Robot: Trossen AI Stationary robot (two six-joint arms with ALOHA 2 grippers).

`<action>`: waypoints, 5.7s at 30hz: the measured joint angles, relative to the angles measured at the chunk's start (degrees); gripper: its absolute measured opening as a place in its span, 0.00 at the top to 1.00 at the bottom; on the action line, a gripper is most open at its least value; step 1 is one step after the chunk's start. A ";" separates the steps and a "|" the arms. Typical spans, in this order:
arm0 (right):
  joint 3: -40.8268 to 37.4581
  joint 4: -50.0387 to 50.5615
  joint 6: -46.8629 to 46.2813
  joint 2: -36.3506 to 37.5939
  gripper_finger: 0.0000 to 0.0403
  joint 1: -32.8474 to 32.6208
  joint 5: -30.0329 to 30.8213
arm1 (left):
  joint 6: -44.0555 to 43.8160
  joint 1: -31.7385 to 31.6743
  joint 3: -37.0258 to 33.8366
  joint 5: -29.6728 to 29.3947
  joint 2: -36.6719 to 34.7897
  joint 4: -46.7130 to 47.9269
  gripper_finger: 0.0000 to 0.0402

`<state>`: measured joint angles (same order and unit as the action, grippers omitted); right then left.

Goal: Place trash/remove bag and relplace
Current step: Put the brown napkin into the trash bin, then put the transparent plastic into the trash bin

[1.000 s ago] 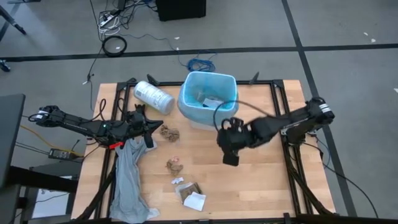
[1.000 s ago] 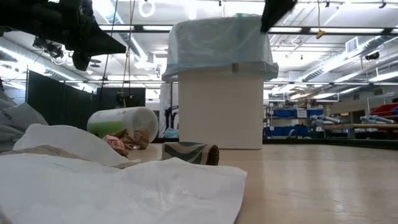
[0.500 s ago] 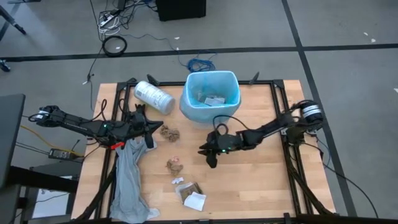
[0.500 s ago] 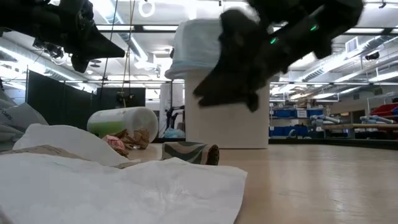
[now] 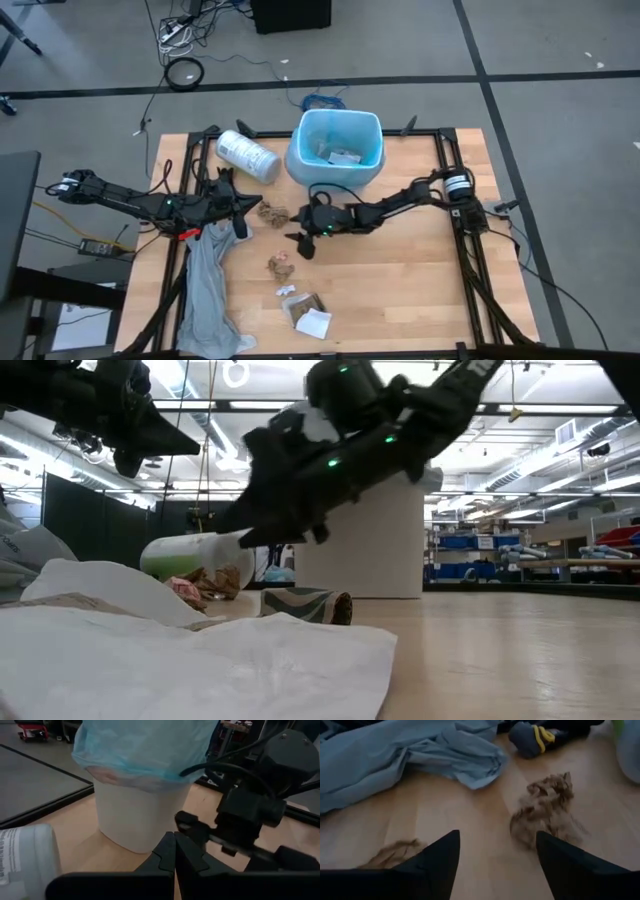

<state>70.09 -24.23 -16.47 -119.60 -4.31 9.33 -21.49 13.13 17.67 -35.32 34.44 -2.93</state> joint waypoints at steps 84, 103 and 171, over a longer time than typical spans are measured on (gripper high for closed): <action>6.64 35.71 19.30 43.92 0.34 8.89 29.98 | 13.61 0.00 0.00 12.14 10.83 -3.38 0.84; 6.62 60.19 -2.36 47.38 0.38 -4.47 7.75 | -7.59 -3.39 5.19 19.96 23.63 -15.54 0.72; 21.25 33.72 1.23 -12.05 0.88 5.91 2.07 | 4.74 -3.28 16.72 19.05 -6.75 8.43 0.72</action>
<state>91.33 9.49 -15.25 -131.66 1.60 11.40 -16.75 9.85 34.39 -16.27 27.68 5.50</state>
